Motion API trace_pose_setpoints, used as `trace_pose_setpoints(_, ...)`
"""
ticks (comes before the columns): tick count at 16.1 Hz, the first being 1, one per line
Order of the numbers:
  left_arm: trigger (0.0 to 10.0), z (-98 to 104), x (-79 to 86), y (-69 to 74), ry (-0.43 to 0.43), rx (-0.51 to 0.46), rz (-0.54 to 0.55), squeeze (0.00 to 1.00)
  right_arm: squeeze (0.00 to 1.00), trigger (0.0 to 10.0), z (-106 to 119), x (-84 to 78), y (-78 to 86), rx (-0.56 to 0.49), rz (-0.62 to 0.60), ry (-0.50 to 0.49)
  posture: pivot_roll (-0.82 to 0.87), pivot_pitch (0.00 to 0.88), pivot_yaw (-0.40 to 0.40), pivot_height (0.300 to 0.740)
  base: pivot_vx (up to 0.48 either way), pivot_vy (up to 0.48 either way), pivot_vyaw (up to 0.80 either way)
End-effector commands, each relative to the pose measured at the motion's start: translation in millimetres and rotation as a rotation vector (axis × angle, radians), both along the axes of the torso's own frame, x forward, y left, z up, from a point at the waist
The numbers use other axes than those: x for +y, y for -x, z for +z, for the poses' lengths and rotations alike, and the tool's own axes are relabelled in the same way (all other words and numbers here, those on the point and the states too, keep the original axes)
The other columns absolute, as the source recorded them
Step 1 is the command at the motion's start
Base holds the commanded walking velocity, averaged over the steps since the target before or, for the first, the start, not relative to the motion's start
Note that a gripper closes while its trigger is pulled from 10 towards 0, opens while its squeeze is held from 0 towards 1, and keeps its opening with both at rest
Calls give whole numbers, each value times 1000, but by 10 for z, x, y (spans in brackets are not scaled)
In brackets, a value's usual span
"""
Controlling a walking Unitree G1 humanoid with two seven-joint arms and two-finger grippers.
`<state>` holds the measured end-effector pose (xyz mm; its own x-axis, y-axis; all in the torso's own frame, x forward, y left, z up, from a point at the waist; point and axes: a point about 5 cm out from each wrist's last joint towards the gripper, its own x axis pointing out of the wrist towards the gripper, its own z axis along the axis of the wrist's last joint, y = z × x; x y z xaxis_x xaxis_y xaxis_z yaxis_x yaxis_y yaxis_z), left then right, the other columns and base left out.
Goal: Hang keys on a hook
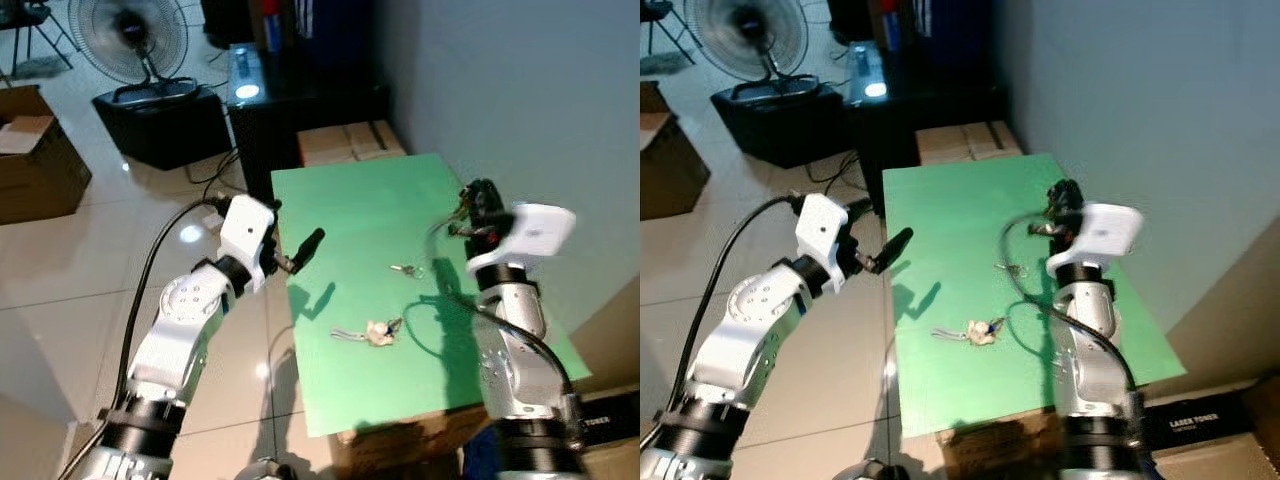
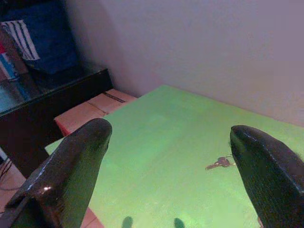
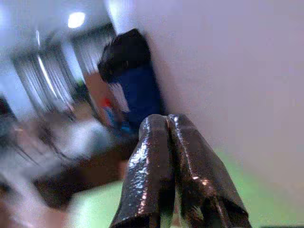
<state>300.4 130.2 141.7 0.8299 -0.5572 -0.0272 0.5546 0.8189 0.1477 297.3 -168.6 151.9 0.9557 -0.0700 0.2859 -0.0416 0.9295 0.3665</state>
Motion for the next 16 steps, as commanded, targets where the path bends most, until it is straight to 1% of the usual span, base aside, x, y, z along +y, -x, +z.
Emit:
trace_pose_setpoints(1, 10000, 33, 56, 8, -10, -18, 24, 0, 0, 0, 94, -33, -10, -29, 44, -111, -146, 0, 60, 740, 0, 0, 0)
trace_pose_setpoints(2, 10000, 23, 82, 13, -9, -17, 37, 0, 0, 0, 161, -9, -3, -61, 117, -194, -142, 0, 60, 740, 0, 0, 0)
trace_pose_setpoints(4, 10000, 26, 73, 12, -9, -19, 44, 0, 0, 0, 254, 8, 42, -124, 279, -288, -131, 0, 54, 740, 0, 0, 0)
trace_pose_setpoints(5, 10000, 29, 81, 18, -8, -20, 47, 0, 0, 0, 322, 3, 89, -161, 369, -351, -126, 0, 53, 740, 0, 0, 0)
trace_pose_setpoints(6, 10000, 30, 86, 23, -8, -19, 49, 0, 0, 0, 375, -5, 127, -188, 434, -390, -126, 0, 53, 740, 0, 0, 0)
trace_pose_setpoints(7, 10000, 26, 92, 27, -8, -17, 49, 0, 0, 0, 433, -17, 172, -214, 501, -409, -129, 0, 57, 740, 0, 0, 0)
trace_pose_setpoints(8, 10000, 24, 94, 28, -9, -17, 49, 0, 0, 0, 457, -19, 193, -225, 533, -415, -129, 0, 57, 740, 0, 0, 0)
trace_pose_setpoints(11, 10000, 18, 75, 23, -7, -12, 40, 0, 0, 0, 628, 5, 395, -305, 785, -435, -146, 0, 67, 740, 0, 0, 0)
trace_pose_setpoints(12, 10000, 14, 67, 22, -7, -11, 38, 0, 0, 0, 650, 6, 433, -318, 825, -444, -147, 0, 65, 740, 0, 0, 0)
trace_pose_setpoints(14, 10000, 2, 44, 22, -3, -7, 36, 0, 0, 0, 699, -2, 565, -349, 946, -485, -146, 0, 58, 740, 0, 0, 0)
trace_pose_setpoints(15, 10000, -10, 34, 28, -2, -4, 35, 0, 0, 0, 737, -10, 622, -374, 996, -522, -148, 0, 55, 740, 0, 0, 0)
trace_pose_setpoints(16, 10000, -21, 31, 30, -2, -1, 36, 0, 0, 0, 770, -33, 639, -398, 1019, -554, -149, 0, 50, 740, 0, 0, 0)
